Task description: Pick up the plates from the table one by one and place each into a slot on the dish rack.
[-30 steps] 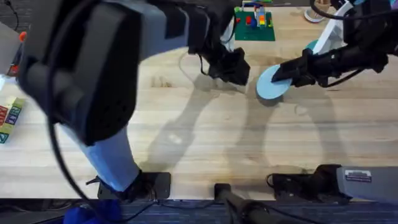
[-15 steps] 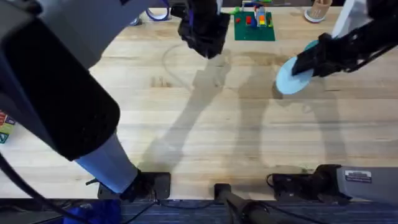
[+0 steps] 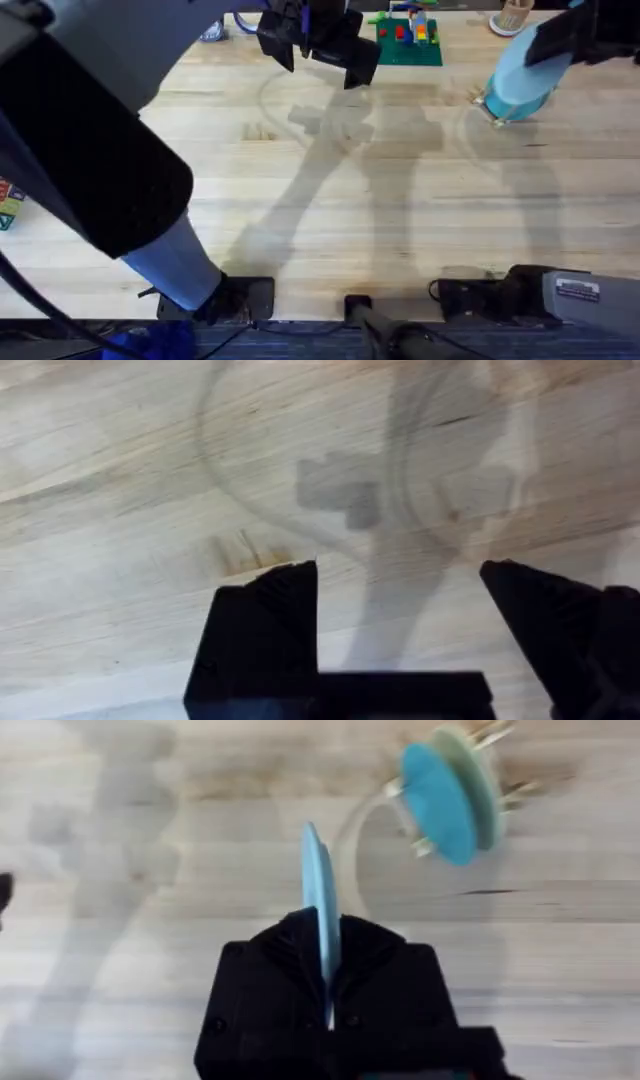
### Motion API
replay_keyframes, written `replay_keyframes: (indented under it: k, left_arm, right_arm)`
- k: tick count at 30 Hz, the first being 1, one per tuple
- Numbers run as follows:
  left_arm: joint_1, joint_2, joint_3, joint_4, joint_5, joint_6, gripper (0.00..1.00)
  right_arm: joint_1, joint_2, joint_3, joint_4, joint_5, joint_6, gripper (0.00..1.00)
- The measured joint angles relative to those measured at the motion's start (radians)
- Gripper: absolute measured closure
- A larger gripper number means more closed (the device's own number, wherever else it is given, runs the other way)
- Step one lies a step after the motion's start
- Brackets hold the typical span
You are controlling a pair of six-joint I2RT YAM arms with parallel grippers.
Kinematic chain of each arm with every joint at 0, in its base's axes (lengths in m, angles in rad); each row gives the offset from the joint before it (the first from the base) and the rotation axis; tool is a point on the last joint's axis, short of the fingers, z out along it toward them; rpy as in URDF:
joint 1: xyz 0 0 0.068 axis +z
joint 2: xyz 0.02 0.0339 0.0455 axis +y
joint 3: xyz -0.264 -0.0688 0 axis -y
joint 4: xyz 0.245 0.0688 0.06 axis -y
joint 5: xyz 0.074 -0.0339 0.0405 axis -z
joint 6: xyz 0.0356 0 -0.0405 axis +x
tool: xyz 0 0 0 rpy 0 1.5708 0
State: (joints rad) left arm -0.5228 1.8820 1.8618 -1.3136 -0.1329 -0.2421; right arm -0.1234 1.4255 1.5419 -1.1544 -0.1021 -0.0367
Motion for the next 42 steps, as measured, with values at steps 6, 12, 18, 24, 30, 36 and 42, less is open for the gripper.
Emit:
replay_keyframes:
  k: [6, 12, 18, 24, 30, 36, 42]
  left_arm:
    - [0.0, 0.0, 0.0, 0.0, -0.003, 0.0, 0.006]
    - [0.0, 0.0, 0.0, 0.0, -0.003, 0.0, 0.006]
    - [0.0, 0.0, 0.0, 0.0, -0.003, 0.0, 0.006]
    - [0.0, 0.0, 0.0, 0.0, -0.003, 0.0, 0.006]
    - [0.0, 0.0, 0.0, 0.0, -0.003, 0.0, 0.006]
    - [0.0, 0.0, 0.0, 0.0, -0.004, 0.0, 0.008]
    - [0.0, 0.0, 0.0, 0.0, -0.007, 0.0, 0.006]
  right_arm:
    - [0.0, -0.022, 0.06, -0.002, 0.172, -0.034, 0.97]
    - [0.0, -0.054, 0.081, 0.019, 0.269, -0.188, 0.97]
    - [0.0, -0.056, 0.082, 0.02, 0.307, -0.328, 0.97]
    - [0.0, -0.056, 0.082, 0.022, 0.354, -0.373, 0.971]
    - [0.0, -0.056, 0.082, 0.068, 0.372, -0.395, 0.969]
    - [-0.028, -0.055, 0.082, 0.117, 0.372, -0.443, 0.969]
    - [-0.118, -0.049, 0.083, 0.123, 0.374, -0.474, 0.968]
